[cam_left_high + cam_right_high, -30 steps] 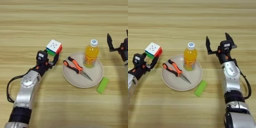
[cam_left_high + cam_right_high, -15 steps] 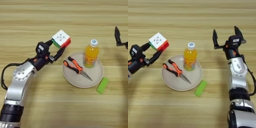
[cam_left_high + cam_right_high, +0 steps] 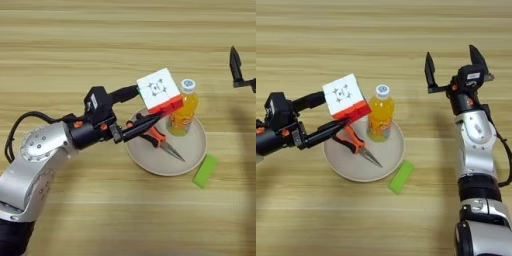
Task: Move the objects on the table
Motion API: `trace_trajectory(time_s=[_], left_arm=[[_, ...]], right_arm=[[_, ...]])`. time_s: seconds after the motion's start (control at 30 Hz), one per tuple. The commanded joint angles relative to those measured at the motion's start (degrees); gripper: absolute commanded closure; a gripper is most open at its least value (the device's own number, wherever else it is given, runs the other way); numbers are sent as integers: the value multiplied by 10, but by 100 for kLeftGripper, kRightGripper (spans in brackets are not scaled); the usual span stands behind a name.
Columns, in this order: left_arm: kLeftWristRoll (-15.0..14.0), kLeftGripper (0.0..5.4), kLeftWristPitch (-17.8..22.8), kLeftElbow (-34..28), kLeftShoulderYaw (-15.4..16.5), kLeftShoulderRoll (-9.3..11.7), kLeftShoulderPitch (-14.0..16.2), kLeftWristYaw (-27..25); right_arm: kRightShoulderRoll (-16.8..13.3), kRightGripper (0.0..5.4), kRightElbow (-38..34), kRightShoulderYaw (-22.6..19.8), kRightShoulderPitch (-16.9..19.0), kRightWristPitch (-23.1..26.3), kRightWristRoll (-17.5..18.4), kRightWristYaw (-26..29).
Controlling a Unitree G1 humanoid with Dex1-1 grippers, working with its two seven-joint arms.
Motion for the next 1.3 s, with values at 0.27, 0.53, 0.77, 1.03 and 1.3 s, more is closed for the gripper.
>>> trace_trajectory(time_s=[0.27, 0.53, 0.77, 1.03, 1.3], left_arm=[[-23, 213, -4, -44, -36, 47, 19, -66], [-17, 213, -8, -45, -54, 63, 24, -88], [-14, 213, -13, -39, -60, 67, 24, -92], [-9, 213, -16, -35, -67, 67, 23, -93], [-7, 213, -19, -34, -72, 68, 23, -92]], right_arm=[[-3, 0, -81, -2, 17, 43, 25, 9], [-6, 0, -196, 3, 34, 110, 97, 52], [-47, 0, -339, 19, 57, 222, 215, 152], [-109, 0, -443, 20, 80, 332, 317, 256], [-156, 0, -511, 40, 112, 396, 350, 333]])
